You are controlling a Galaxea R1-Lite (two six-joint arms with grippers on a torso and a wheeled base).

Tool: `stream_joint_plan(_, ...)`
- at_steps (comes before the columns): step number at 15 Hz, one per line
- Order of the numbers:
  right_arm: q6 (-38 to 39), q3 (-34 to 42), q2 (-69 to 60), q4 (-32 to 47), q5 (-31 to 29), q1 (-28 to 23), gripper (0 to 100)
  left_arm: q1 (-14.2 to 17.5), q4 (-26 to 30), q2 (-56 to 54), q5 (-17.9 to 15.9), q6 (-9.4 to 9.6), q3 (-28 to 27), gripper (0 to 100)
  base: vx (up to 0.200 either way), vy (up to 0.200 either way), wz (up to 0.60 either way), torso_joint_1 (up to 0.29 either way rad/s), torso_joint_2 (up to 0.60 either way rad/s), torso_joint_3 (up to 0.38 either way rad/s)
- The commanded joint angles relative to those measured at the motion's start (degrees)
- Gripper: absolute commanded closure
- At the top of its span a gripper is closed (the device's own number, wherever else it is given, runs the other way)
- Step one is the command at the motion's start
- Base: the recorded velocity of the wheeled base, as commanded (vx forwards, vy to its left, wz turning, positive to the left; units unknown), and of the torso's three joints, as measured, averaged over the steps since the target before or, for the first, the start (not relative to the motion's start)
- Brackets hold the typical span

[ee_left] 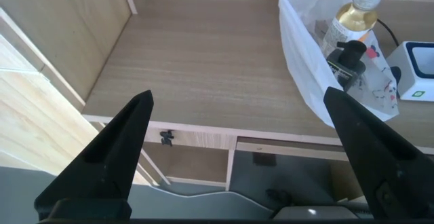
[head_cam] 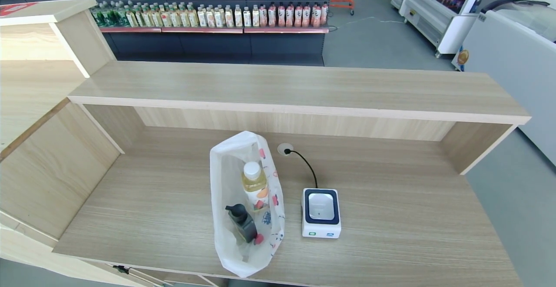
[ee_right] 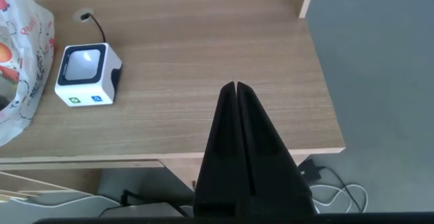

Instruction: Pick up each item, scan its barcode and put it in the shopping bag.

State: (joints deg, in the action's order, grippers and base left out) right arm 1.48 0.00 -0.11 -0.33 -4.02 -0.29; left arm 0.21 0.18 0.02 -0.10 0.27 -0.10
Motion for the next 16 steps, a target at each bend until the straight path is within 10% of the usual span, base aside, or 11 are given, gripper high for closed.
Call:
stream_joint_plan(1,0.0,0.0,0.1,0.0,0.0,0.0,100,0.1,0.0,0.0,0.0,0.0,0.0,0,0.0,0.0,0.0,0.0,0.0,0.0)
stream_joint_plan(16,0.1,0.0,0.1,0.0,0.0,0.0,100,0.1,0.0,0.0,0.0,0.0,0.0,0,0.0,0.0,0.0,0.0,0.0,0.0)
